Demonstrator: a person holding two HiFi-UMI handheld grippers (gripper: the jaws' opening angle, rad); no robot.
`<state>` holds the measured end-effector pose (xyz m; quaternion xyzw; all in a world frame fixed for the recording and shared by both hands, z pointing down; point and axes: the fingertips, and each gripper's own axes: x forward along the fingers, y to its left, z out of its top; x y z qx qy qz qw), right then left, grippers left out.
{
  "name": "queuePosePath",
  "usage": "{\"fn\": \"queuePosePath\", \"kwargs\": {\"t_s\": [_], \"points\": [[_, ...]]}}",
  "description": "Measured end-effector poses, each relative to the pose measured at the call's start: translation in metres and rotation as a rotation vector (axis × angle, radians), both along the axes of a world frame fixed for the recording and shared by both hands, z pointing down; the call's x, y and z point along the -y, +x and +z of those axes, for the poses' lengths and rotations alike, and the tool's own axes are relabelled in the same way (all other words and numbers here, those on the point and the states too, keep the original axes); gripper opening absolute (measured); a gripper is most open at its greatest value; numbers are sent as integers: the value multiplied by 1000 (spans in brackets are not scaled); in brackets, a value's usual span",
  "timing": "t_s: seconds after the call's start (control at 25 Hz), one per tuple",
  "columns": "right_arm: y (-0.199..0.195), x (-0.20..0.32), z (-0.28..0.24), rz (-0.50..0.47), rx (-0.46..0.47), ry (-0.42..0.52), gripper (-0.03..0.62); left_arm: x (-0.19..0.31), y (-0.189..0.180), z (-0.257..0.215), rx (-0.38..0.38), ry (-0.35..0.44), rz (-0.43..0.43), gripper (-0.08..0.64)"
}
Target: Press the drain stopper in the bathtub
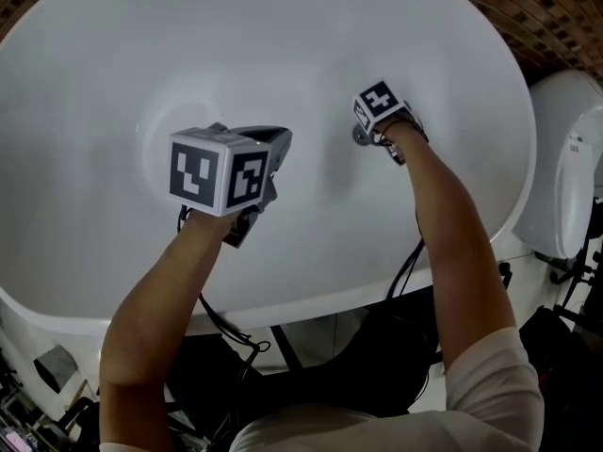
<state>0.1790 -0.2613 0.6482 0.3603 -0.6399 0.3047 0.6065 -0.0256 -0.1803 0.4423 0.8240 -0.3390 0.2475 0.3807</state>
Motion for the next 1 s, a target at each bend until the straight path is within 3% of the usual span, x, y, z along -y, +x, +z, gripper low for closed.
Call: {"fn": "queuePosePath", "kwargs": {"t_s": [0.52, 1.0], "points": [[-3, -7, -76, 9, 13, 105, 17, -14, -3, -64, -20, 144, -26, 8], [-12, -26, -140, 11, 22, 179, 17, -43, -16, -106, -27, 211, -57, 8]]}}
